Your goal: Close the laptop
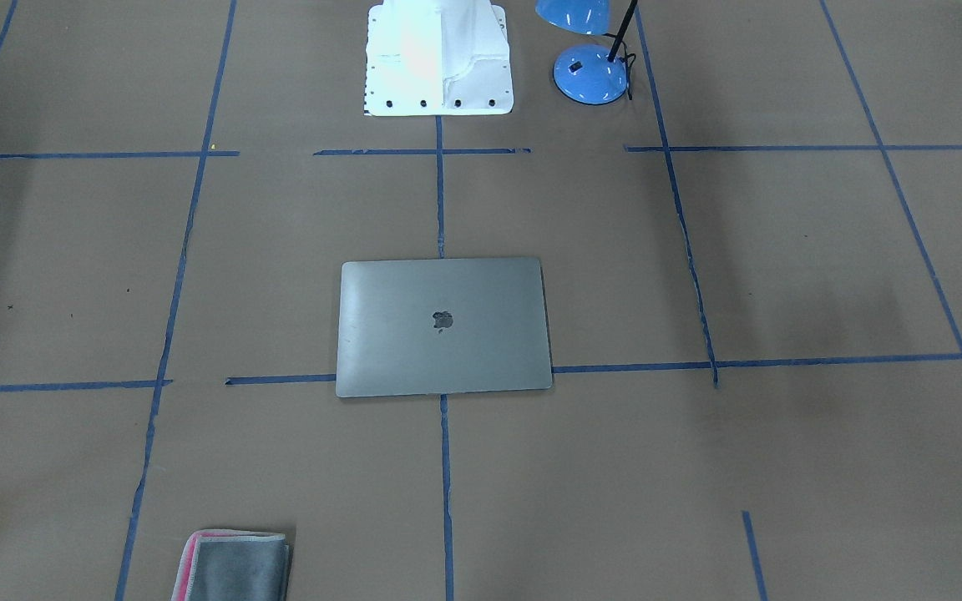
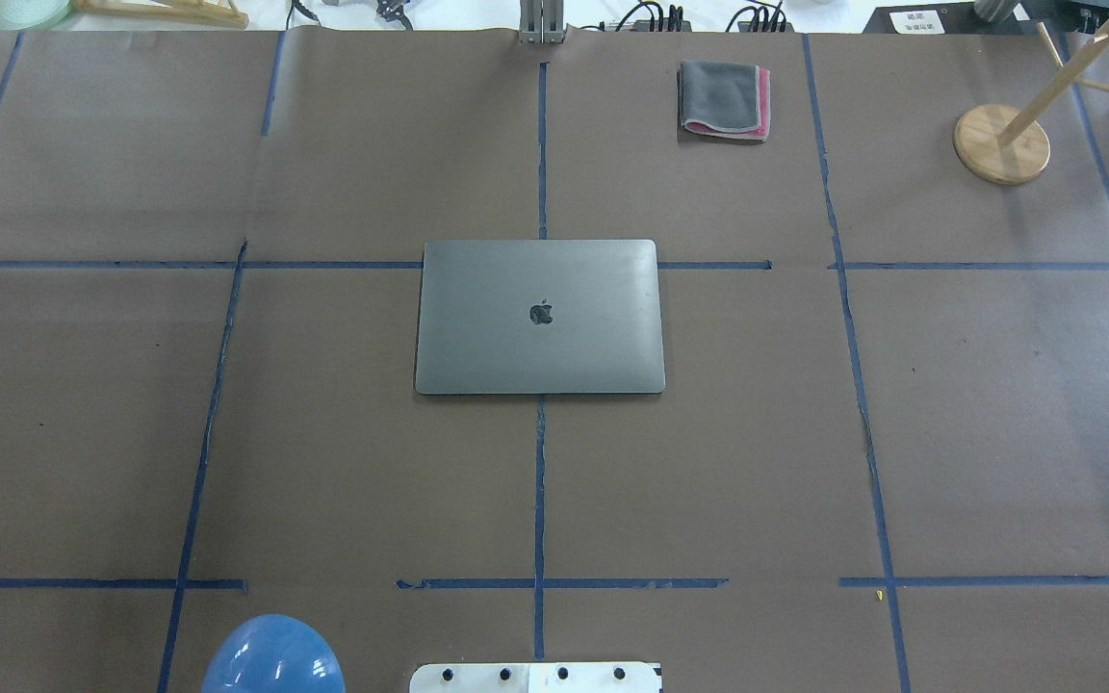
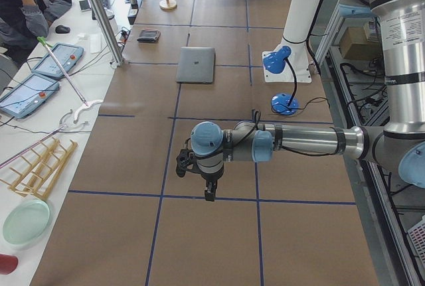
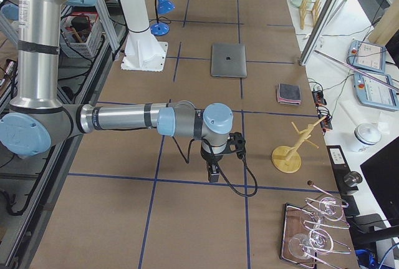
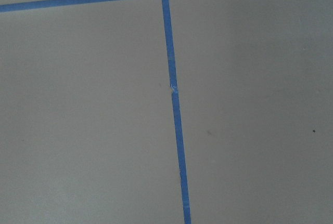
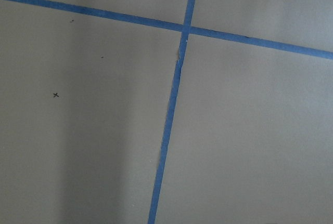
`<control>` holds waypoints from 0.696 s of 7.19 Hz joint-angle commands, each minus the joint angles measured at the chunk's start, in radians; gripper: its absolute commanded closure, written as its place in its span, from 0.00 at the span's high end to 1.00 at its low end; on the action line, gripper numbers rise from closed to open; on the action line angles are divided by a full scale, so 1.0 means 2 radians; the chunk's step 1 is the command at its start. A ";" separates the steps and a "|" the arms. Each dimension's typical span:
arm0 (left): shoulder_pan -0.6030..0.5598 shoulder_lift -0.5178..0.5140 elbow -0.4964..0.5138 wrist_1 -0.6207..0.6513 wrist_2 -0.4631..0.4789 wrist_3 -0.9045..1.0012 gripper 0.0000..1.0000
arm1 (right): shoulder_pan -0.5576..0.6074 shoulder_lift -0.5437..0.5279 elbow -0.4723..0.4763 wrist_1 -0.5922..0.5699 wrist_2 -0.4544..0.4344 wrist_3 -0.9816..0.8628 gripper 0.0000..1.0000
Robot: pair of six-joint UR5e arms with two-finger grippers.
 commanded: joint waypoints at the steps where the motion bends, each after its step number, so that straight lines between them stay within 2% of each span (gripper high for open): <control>1: 0.000 0.003 0.002 0.000 0.001 0.001 1.00 | 0.001 -0.005 0.000 0.001 0.001 0.011 1.00; 5: 0.000 0.005 0.002 -0.003 0.005 0.003 1.00 | 0.001 -0.005 -0.001 0.002 0.001 0.012 1.00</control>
